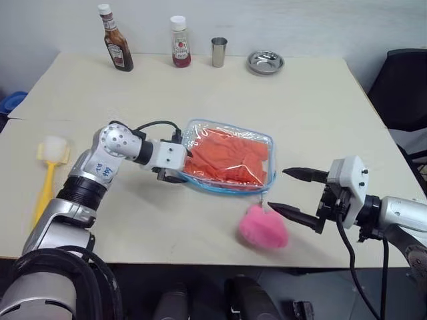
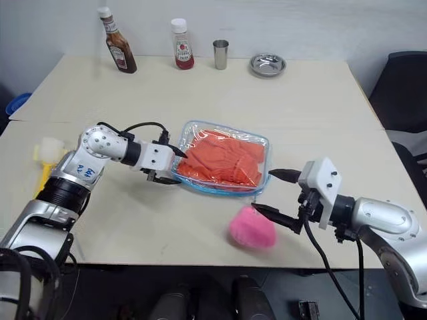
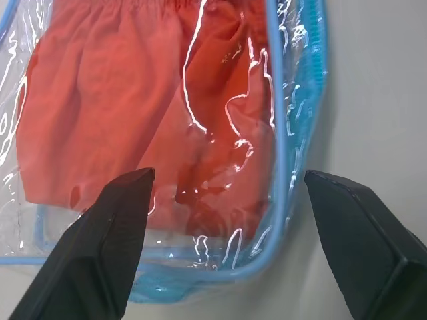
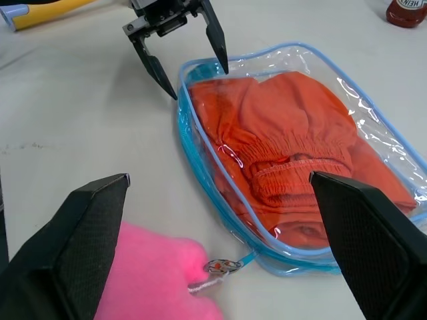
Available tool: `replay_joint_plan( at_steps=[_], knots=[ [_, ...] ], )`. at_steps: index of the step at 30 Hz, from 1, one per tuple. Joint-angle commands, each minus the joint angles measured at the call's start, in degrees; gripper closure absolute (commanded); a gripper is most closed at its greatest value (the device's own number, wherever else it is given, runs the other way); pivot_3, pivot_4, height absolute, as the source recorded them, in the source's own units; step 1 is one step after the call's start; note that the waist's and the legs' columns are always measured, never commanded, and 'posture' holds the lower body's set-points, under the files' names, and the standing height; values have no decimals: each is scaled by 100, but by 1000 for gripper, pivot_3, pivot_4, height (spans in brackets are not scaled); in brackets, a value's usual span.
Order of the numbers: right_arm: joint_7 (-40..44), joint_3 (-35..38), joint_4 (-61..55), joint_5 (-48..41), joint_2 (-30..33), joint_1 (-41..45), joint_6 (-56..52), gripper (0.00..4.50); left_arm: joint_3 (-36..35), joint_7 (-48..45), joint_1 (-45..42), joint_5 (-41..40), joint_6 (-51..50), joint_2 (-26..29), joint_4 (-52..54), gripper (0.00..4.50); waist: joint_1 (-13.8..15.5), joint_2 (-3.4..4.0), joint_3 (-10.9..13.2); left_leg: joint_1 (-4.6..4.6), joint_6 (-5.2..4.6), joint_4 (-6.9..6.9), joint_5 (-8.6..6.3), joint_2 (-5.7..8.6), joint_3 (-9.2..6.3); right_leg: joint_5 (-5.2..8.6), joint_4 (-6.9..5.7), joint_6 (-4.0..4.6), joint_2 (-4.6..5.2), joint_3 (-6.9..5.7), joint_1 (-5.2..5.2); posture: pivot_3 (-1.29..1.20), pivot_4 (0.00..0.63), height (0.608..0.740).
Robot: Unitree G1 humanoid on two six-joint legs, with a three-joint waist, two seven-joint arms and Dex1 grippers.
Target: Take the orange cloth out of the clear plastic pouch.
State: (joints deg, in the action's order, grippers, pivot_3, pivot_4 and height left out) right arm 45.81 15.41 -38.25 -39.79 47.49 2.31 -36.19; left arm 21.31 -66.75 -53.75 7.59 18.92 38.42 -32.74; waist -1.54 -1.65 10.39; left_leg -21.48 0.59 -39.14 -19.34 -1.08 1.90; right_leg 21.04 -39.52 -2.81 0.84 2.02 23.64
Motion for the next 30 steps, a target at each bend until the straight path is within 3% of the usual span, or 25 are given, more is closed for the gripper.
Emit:
replay_joint_plan(
  at_steps=[1,6,9,11,17,24,30],
  knots=[
    [-67,209,-209,-115,41,-25,24,0,-83,-31,-142,81,234,-2,-104,1868,0,0,0,0,0,0,0,0,1,0,0,0,1,0,0,0,150,740],
    [-43,157,-217,-131,64,-31,7,0,-217,-164,182,-73,-1,74,223,3230,3,0,0,1,1,0,0,0,-1,0,-1,0,2,-1,0,0,150,740],
    [35,79,-177,-111,105,-18,10,0,-410,-200,641,-205,-510,276,975,4153,-11,0,0,2,1,0,0,-1,-1,0,-2,0,2,0,0,0,150,740],
    [145,23,-154,-39,163,-59,58,0,-566,-210,1057,-241,-1076,494,1704,4482,-13,0,0,3,1,1,1,-4,-2,0,-4,0,0,-1,0,0,150,740],
    [461,-79,-103,104,316,-253,171,0,-1249,256,2461,-144,-2812,1085,3926,4482,-11,0,0,10,2,3,0,-6,-5,0,-5,0,-1,2,-8,0,150,740],
    [924,20,106,824,666,-1022,752,0,-1605,804,3368,-145,-3566,1167,4897,4482,16,0,0,22,-33,3,-20,-3,-7,0,5,0,0,0,-28,0,150,740],
    [1157,-34,355,1064,696,-1210,1076,0,-1676,1200,3420,-63,-3172,1177,4551,2945,6,-1,-1,25,-32,3,-19,-4,-8,0,1,0,-2,1,-27,0,150,740]
  ],
)
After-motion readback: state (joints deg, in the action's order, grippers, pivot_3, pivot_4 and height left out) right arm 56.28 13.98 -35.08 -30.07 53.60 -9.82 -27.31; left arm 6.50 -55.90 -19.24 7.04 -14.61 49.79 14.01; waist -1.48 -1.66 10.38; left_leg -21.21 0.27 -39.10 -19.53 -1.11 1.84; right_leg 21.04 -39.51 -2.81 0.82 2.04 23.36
